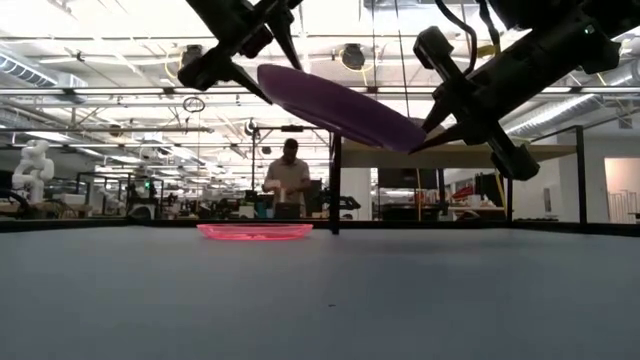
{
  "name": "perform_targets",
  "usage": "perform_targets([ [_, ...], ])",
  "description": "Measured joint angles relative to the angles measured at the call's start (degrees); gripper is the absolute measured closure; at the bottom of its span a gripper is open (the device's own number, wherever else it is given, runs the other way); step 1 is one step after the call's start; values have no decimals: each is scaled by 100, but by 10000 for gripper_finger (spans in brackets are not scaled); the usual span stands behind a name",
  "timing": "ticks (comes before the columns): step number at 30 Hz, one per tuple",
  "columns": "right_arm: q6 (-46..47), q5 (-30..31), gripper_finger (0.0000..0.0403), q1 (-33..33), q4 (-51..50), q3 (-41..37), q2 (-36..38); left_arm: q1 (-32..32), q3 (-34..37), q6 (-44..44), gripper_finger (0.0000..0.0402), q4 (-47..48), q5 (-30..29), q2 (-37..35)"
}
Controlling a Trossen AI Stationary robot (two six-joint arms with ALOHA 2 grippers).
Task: Place and stack plates onto a shelf
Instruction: Stack the large purple plate on the large white plate on the shelf
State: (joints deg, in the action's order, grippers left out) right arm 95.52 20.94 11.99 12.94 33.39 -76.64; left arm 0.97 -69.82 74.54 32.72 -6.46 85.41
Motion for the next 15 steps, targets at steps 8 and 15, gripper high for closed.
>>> perform_targets([
  [8, -58, 7, 402, 0, 7, 0, 2, 0, 0, -41, 260, 72, -77, -5],
  [15, -169, 37, 400, 0, 5, -2, 3, 0, 0, -186, 323, 86, -97, -5],
])
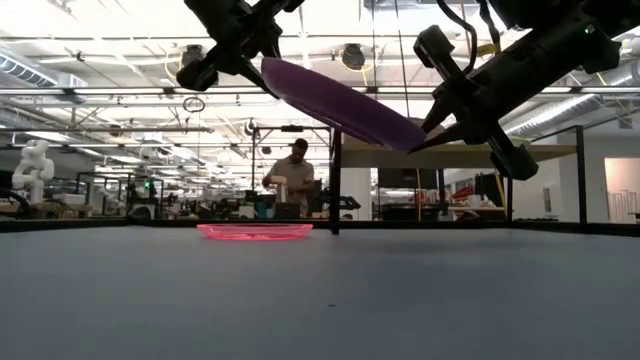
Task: Place and stack plates onto a shelf
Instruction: Stack the large purple plate on the large white plate on the shelf
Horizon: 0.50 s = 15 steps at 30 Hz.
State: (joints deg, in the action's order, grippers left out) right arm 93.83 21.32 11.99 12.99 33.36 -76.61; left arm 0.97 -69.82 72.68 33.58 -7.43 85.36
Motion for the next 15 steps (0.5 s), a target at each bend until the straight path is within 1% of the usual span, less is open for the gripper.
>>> perform_targets([
  [3, -13, -5, 389, 0, 0, 0, 1, 0, 0, -59, 341, 9, -32, 0],
  [5, -25, -6, 375, 0, 8, 0, 17, 0, 6, -86, 351, 32, -52, 2],
  [10, -32, -10, 322, 0, 51, 0, 213, 0, 9, -107, 361, 12, -55, 7],
  [15, -158, -16, 265, 0, 23, 0, 578, 0, 9, -255, 364, -98, 82, -94],
])
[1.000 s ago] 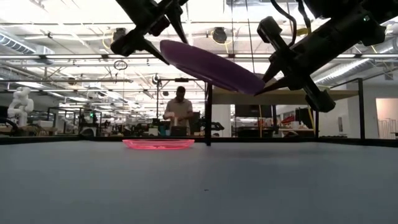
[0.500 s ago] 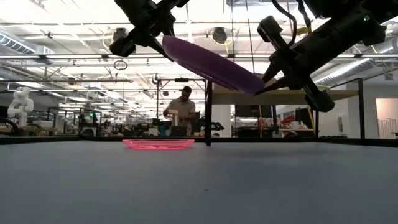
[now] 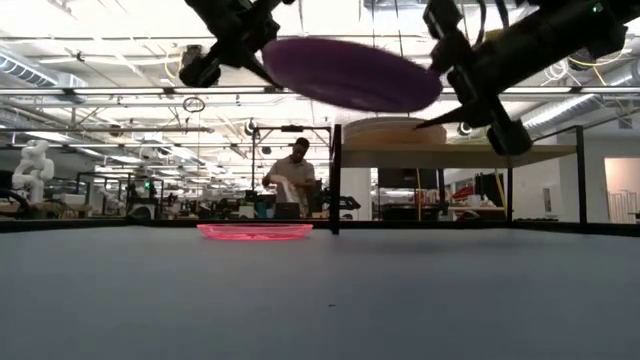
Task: Place and stack plates onto a shelf
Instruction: Stack the large purple plate on the large white plate on the shelf
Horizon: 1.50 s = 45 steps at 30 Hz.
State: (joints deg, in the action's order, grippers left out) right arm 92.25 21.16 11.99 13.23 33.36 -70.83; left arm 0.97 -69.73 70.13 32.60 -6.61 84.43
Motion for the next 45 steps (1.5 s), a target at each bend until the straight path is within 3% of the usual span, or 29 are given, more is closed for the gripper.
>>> perform_targets([
  [12, -183, -28, 160, -4, -200, -4, 989, -129, -4, -185, 365, -356, 448, -368],
  [19, -484, -25, 123, -7, -71, -4, 1577, -393, -7, -311, 365, -960, 871, -478],
  [31, -1408, 9, 108, -9, 930, -11, 2234, -1137, -12, -709, 365, -1715, 1682, -518],
  [45, -1699, 318, 108, -9, 890, -9, 2343, -1962, -11, -867, 364, -2199, 2391, -505],
])
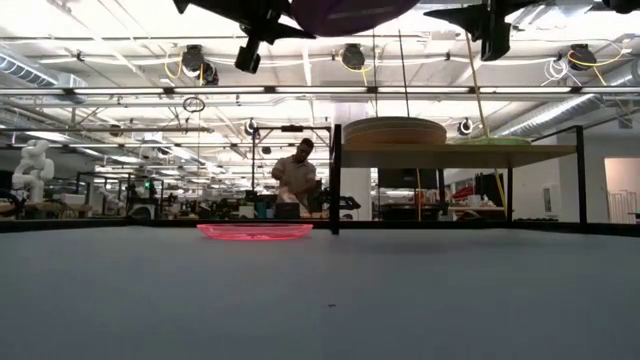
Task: Place and stack plates onto a shelf
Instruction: Stack the large purple plate on the large white plate on the shelf
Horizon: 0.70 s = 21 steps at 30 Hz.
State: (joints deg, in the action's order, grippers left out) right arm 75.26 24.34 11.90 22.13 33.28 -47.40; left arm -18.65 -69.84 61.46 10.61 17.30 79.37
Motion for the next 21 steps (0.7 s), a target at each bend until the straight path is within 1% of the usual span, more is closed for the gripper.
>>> perform_targets([
  [5, -182, 0, 108, 0, -10, 0, 2, -273, 0, -41, 364, -42, 1, 0],
  [9, -429, -33, 108, 5, -92, -2, -12, -529, -12, -34, 365, -396, -38, -19],
  [15, -411, -9, 108, 4, -158, -2, -9, -912, -7, 95, 365, -787, -18, -4],
  [18, -406, 123, 108, 4, -125, -2, -4, -1109, -7, 108, 365, -923, -13, -4],
  [21, -400, 127, 108, 4, -76, -2, -4, -1318, -4, 126, 365, -1165, 116, -4],
])
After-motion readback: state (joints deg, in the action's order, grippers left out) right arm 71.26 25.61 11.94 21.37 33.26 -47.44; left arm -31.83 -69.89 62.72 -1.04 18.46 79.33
